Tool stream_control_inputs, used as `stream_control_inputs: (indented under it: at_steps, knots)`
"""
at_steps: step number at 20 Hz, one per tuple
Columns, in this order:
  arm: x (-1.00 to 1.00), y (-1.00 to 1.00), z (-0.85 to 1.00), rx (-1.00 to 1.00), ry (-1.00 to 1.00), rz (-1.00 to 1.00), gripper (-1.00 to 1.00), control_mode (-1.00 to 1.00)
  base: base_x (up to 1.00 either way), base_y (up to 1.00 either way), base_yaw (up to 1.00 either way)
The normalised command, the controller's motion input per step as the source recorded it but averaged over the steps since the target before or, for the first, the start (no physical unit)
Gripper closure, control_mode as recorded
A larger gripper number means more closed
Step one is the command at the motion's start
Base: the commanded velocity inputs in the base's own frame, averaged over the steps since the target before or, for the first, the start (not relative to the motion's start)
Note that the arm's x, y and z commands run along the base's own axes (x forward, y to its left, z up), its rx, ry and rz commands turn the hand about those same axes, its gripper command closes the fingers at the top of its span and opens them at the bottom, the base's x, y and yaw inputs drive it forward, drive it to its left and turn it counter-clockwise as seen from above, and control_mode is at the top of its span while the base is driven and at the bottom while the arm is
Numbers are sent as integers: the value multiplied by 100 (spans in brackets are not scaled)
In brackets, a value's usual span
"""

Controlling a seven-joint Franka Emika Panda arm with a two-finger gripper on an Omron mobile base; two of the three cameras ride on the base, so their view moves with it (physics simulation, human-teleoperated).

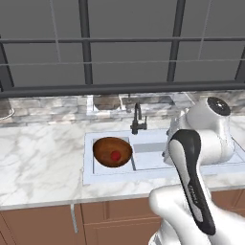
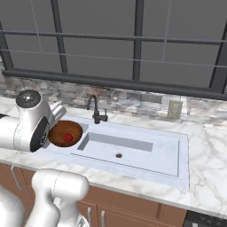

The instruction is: Pick the tomato from the cabinet and place it in the bowl. Then pick the bowl and place it in the sink. Then turn on the sink facuet.

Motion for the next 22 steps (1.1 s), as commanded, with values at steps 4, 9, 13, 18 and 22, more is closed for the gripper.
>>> stream_control_inputs:
  at_steps: [4, 9, 13, 18, 22]
  knots:
    - [-18, -94, 80, 28, -11, -13, -100, -100, 0, 0, 0]
    - [9, -83, -1, 26, -38, 0, -100, -100, 0, 0, 0]
    - [48, -17, -39, 14, -55, 0, -100, -100, 0, 0, 0]
    - [81, 0, -45, 14, -37, -3, -100, -100, 0, 0, 0]
    - [52, -1, -4, 25, 10, -7, -100, -100, 0, 0, 0]
